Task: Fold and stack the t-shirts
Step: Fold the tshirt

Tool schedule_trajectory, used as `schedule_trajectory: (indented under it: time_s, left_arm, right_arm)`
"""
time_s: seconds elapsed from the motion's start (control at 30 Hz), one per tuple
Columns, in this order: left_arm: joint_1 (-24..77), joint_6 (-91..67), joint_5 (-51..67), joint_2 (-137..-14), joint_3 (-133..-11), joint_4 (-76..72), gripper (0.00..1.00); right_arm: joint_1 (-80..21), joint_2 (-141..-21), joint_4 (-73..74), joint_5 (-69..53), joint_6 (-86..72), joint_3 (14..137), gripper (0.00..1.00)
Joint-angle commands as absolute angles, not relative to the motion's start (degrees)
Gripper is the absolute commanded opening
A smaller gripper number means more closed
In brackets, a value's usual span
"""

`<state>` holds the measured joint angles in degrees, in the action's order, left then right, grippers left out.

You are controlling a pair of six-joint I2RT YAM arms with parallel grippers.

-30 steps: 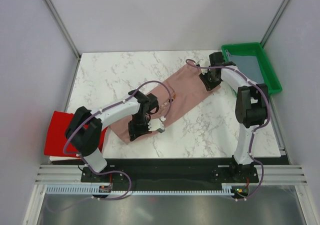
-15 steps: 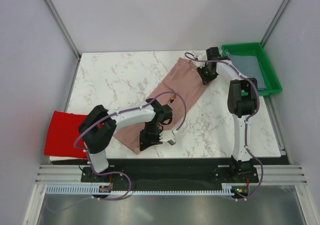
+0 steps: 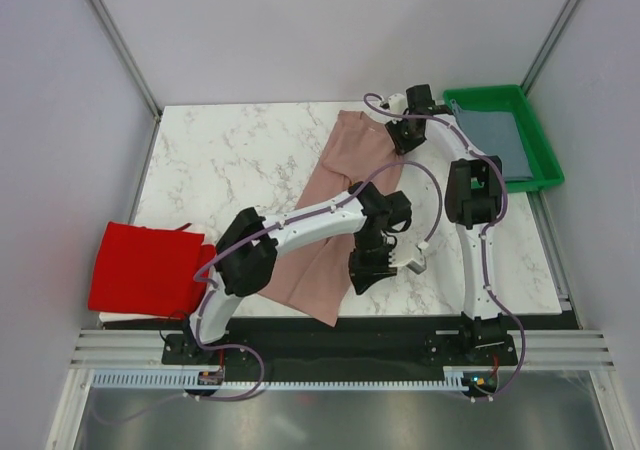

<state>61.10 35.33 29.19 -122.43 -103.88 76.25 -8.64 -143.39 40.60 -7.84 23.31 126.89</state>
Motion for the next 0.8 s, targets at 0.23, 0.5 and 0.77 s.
schedule_trajectory:
  time_s: [0.23,0.5,0.77]
  left_arm:
    - [57.93,33.05,28.57,-113.38,-94.5,81.84,0.26]
    - [51.95,33.84,26.37,-116.18,-85.44,70.59,0.22]
    - [51.77,32.17,29.18,-122.87,-86.04,66.27,0.21]
  right_arm:
    - [-9.75,-140.1,40.69,-7.91,21.8,126.13,0.41]
    - [-9.67,-133.95,40.17,-8.61,20.74,120.24,0.42]
    - [-9.76,-135.43,40.78,-8.26,21.97,118.82,0.42]
